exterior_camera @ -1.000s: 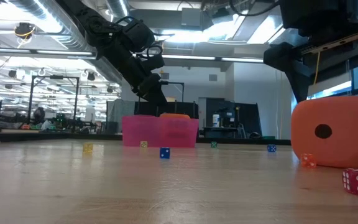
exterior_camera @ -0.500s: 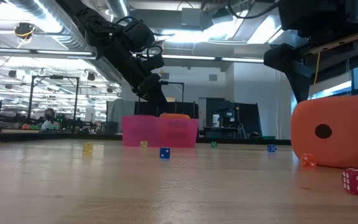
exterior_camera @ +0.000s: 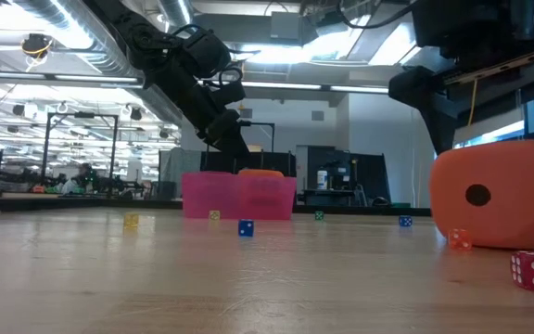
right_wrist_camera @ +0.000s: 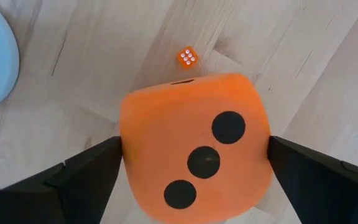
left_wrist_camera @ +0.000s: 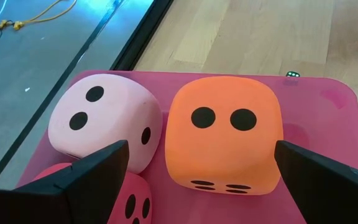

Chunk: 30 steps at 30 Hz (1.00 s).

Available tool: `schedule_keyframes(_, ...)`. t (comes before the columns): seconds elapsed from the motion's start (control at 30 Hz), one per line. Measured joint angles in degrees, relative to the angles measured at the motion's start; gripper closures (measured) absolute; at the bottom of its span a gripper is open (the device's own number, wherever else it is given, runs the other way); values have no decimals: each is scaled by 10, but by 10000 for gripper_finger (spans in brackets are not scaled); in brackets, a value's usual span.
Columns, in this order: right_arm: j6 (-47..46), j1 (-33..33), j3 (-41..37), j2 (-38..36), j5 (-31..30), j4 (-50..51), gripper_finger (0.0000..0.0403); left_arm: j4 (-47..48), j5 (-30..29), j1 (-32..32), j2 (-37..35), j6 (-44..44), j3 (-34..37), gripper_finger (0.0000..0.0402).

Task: Pick & Place Dice
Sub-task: Put the big orange dice into the red bin

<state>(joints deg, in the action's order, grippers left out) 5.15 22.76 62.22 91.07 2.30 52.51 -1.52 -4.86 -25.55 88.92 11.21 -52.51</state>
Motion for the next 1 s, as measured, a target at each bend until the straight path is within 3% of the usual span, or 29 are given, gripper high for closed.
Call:
schedule_keyframes(0.57, 28, 19, -2, -21, -38, 4, 3, 0, 0, 0, 0, 0, 0, 2)
schedule_keyframes(1.0, 32, -1, -2, -22, -13, 24, 3, 0, 0, 0, 0, 0, 0, 2)
